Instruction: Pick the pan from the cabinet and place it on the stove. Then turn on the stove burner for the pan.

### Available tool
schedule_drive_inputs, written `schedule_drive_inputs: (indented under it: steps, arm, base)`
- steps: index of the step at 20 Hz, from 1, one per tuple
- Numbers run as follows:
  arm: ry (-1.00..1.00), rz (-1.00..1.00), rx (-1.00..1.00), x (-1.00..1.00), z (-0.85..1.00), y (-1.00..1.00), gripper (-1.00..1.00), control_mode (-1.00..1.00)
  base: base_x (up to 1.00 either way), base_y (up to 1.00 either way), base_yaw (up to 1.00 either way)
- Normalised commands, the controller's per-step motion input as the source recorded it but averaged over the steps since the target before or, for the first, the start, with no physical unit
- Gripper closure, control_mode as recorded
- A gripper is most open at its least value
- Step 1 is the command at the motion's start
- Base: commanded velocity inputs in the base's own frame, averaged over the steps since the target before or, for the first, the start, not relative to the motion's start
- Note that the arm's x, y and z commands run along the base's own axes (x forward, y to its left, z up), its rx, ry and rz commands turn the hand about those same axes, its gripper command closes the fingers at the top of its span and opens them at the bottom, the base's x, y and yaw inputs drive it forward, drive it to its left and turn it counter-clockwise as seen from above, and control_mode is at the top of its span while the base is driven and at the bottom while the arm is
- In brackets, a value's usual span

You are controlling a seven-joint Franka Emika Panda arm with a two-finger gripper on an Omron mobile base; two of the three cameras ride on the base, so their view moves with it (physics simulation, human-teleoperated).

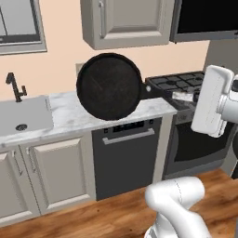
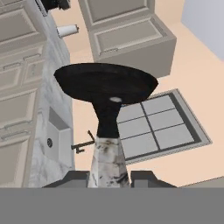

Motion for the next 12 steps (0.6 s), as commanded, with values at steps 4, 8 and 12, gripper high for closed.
schedule_drive_inputs:
  steps: [4, 8, 12]
  arm:
    - [0.00, 0.00, 0.00, 0.00, 0.00, 0.00, 1.00, 1.00]
    - [0.00, 0.00, 0.00, 0.00, 0.00, 0.00, 1.00, 1.00]
    - [0.00, 0.00, 0.00, 0.00, 0.00, 0.00, 1.00, 1.00]
  base:
    - [0.43, -0.46, -0.05]
    - [0.43, -0.49, -0.03]
    - [0.42, -0.44, -0.01]
